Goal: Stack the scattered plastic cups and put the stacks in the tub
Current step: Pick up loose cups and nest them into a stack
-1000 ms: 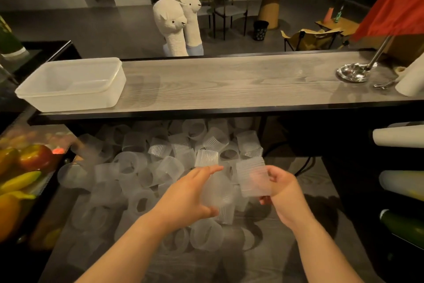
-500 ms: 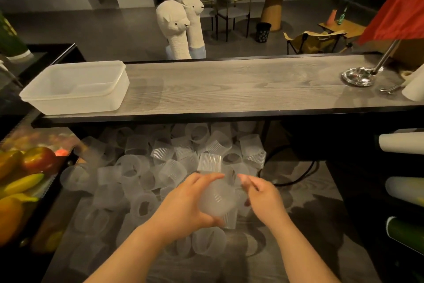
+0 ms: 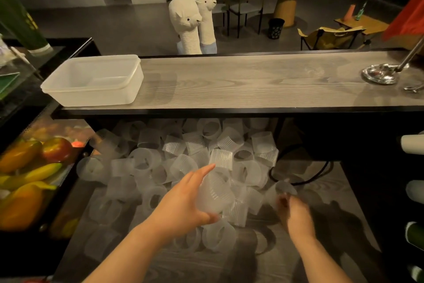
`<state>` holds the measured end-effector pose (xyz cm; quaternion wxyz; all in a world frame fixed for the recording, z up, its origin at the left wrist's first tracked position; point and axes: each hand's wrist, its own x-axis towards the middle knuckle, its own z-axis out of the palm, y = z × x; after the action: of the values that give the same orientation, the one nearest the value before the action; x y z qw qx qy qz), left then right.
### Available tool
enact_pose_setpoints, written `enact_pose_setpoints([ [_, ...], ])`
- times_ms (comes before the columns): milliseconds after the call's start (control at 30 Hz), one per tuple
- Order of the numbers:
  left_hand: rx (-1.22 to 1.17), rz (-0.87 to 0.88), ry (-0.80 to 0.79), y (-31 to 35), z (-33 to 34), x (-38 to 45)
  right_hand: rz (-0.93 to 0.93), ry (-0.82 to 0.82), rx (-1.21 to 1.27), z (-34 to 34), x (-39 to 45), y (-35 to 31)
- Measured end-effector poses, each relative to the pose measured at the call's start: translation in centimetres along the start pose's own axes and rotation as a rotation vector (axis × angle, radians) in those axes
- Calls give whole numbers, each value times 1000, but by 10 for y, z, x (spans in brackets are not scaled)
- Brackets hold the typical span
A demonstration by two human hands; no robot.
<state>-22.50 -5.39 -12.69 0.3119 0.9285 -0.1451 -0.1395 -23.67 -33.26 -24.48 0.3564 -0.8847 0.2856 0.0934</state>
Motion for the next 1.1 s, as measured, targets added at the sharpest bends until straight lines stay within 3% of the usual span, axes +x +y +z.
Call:
enact_pose_setpoints([
  [67,3,-6,-2,-2,-1,-2,-70,183,170,-11,-12,-6],
  [133,2,-4,-11,-3,1,-2,-79,209,631,-24,-25,-25],
  [233,-5,7,-32,1,3,-1,-33,-95,1181,-41,-47,-53],
  [333,-4,44,-56,8,3,0,-54,-455,1352,-46,-57,-68],
  [433,-32,72,-60,13,1,-1,-217,-629,1269,-50,-63,-80],
  [633,-54,101,-24,16,-8,-5,-94,-573,889,-51,-70,-104],
  [867,21,164,5,13,-6,-10,-238,-638,310,-33,-78,-120],
  [933,1,116,42,5,-10,-12,-180,-559,349,-21,-74,-118],
  [1000,-7,56,96,-6,-14,-15,-174,-374,323,-8,-70,-108],
  [1033,-11,26,117,-12,-17,-17,-248,-318,157,-3,-70,-100],
  [1100,-25,-20,134,-23,-21,-21,-392,-407,-253,11,-76,-85],
])
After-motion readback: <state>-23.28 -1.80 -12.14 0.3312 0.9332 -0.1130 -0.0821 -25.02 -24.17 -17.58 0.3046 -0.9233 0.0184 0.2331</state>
